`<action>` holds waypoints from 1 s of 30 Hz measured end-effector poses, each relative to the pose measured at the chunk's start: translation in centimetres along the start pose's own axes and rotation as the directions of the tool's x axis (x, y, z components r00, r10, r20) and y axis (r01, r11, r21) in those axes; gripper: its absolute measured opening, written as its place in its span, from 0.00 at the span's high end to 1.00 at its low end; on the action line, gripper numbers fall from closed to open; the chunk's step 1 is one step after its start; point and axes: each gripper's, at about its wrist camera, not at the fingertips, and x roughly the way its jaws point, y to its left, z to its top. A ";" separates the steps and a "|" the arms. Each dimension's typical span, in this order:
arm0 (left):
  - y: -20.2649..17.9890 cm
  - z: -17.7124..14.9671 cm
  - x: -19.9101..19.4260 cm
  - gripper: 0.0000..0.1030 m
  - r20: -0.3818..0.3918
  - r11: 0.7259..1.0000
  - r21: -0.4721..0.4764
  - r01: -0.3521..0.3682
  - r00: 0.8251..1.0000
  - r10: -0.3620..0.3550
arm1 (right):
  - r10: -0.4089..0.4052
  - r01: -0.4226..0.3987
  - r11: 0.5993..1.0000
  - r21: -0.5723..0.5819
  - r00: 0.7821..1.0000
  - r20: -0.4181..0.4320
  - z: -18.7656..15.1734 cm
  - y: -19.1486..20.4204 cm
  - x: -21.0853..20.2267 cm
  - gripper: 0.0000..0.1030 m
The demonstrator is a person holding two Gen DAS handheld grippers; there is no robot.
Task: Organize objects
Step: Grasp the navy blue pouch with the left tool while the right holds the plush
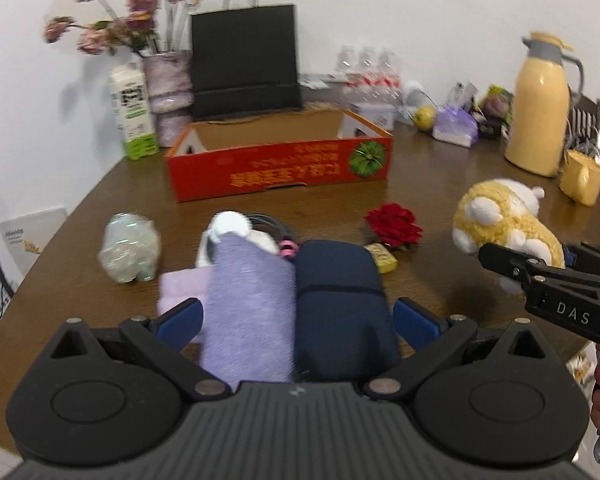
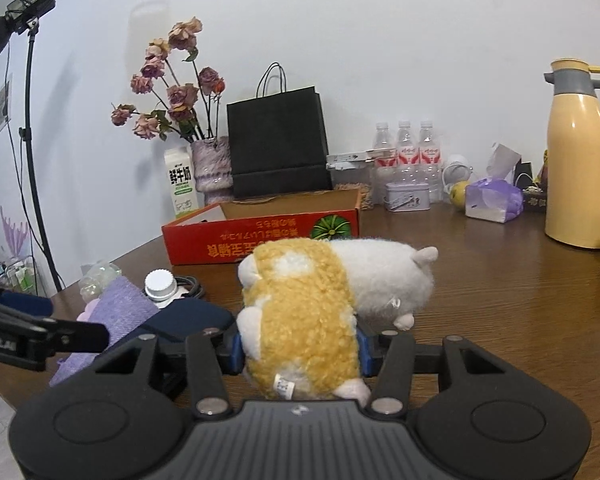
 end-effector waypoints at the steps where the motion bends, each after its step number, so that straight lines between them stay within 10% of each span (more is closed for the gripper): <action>1: -0.3 0.2 0.4 0.00 -0.012 1.000 0.006 0.009 1.000 -0.009 | -0.001 0.001 1.000 0.000 1.000 0.001 0.0 -0.2 -0.1 0.53; 30: -3.3 0.1 8.2 0.01 -0.197 0.998 -0.007 0.063 0.978 -0.063 | 0.006 -0.006 0.999 0.045 1.000 -0.011 -1.3 -3.9 -0.4 0.53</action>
